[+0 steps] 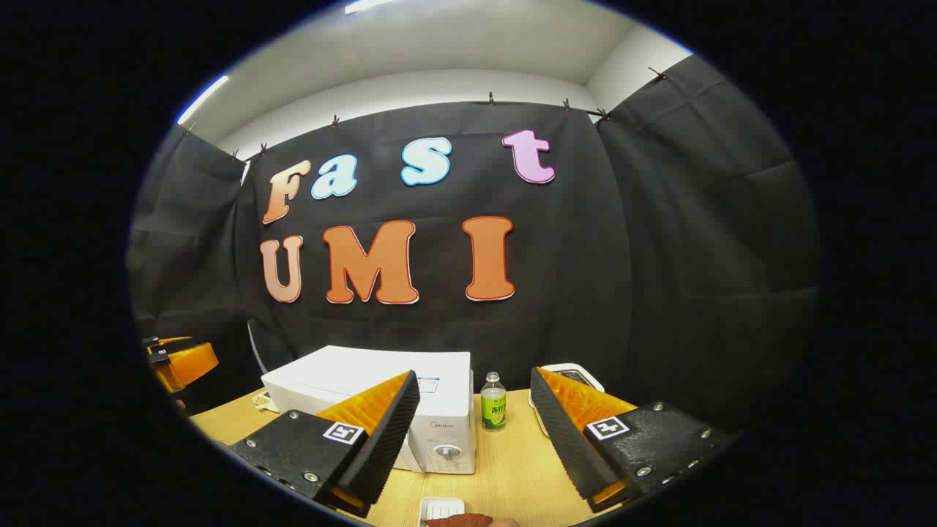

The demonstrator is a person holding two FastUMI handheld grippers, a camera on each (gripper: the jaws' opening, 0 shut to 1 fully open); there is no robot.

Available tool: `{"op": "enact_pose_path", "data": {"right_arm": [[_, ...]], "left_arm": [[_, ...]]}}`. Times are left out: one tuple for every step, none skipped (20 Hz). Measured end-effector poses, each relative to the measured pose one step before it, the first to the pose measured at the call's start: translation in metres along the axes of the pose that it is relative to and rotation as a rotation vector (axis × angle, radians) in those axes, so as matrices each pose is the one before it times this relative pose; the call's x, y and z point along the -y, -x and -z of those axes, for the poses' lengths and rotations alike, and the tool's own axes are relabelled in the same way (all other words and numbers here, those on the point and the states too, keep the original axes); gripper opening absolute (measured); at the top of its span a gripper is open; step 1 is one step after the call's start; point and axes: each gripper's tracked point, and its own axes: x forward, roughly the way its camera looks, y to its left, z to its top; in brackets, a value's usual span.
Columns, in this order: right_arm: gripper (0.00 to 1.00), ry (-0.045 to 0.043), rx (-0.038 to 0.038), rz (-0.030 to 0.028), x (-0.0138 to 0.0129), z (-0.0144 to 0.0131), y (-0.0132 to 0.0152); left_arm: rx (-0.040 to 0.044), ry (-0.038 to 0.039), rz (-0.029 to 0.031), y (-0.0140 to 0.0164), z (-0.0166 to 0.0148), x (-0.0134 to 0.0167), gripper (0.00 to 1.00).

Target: Open the microwave oven with the left hand, put the food in, and close the microwave oven.

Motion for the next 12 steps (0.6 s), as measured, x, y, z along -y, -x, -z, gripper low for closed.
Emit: {"op": "enact_pose_path", "data": {"right_arm": [[0.95, 0.00630, 0.00064, 0.00112, 0.00004, -0.00068, -0.00013], [0.95, 0.00215, -0.00053, -0.00186, -0.00042, -0.00109, -0.00081], [0.95, 0.00001, 0.00217, -0.00375, -0.00050, -0.00074, 0.00008], [0.95, -0.00069, 0.00265, -0.00067, -0.00007, -0.00231, -0.00004], [0.95, -0.00002, 0.00250, 0.00094, 0.00136, -0.00188, -0.00046], [0.95, 0.00019, 0.00080, 0.00189, 0.00092, -0.00125, -0.00065], [0.95, 0.00099, 0.00109, 0.00158, 0.00084, -0.00085, 0.00036], [0.95, 0.00124, -0.00005, 0.00223, 0.00114, -0.00102, 0.00001], [0.95, 0.00123, 0.00177, 0.00093, 0.00042, -0.00066, 0.00027], [0.95, 0.00101, 0.00210, 0.00020, -0.00001, -0.00148, 0.00028], [0.95, 0.00109, 0.00120, -0.00079, 0.00072, -0.00009, 0.00103], [0.95, 0.00095, 0.00065, -0.00042, 0.00008, -0.00035, 0.00021]], "left_arm": [[-0.00101, -0.00608, 0.00061, -0.00133, -0.00101, 0.00166, 0.92], [0.00093, -0.00506, -0.00131, 0.00016, -0.00104, 0.00133, 0.92], [0.00450, -0.00660, -0.00041, 0.00025, -0.00254, -0.00037, 0.92], [0.00598, -0.00578, 0.00243, -0.00072, -0.00231, 0.00326, 0.92], [0.00402, -0.00367, 0.00442, 0.00000, -0.00288, 0.00307, 0.92], [0.00201, -0.00140, 0.00642, -0.00101, -0.00113, 0.00244, 0.92], [-0.00048, 0.00082, 0.00798, 0.00016, -0.00134, 0.00328, 0.92], [-0.00084, 0.00269, 0.00609, -0.00106, 0.00054, 0.00186, 0.88], [-0.00122, 0.00493, 0.00506, -0.00051, -0.00051, 0.00125, 0.88], [-0.00123, 0.00752, 0.00505, 0.00031, 0.00087, 0.00190, 0.92], [0.00061, 0.00574, 0.00336, 0.00106, -0.00062, 0.00130, 0.88], [-0.00173, 0.00391, 0.00196, 0.00039, 0.00109, -0.00003, 0.92]]}}
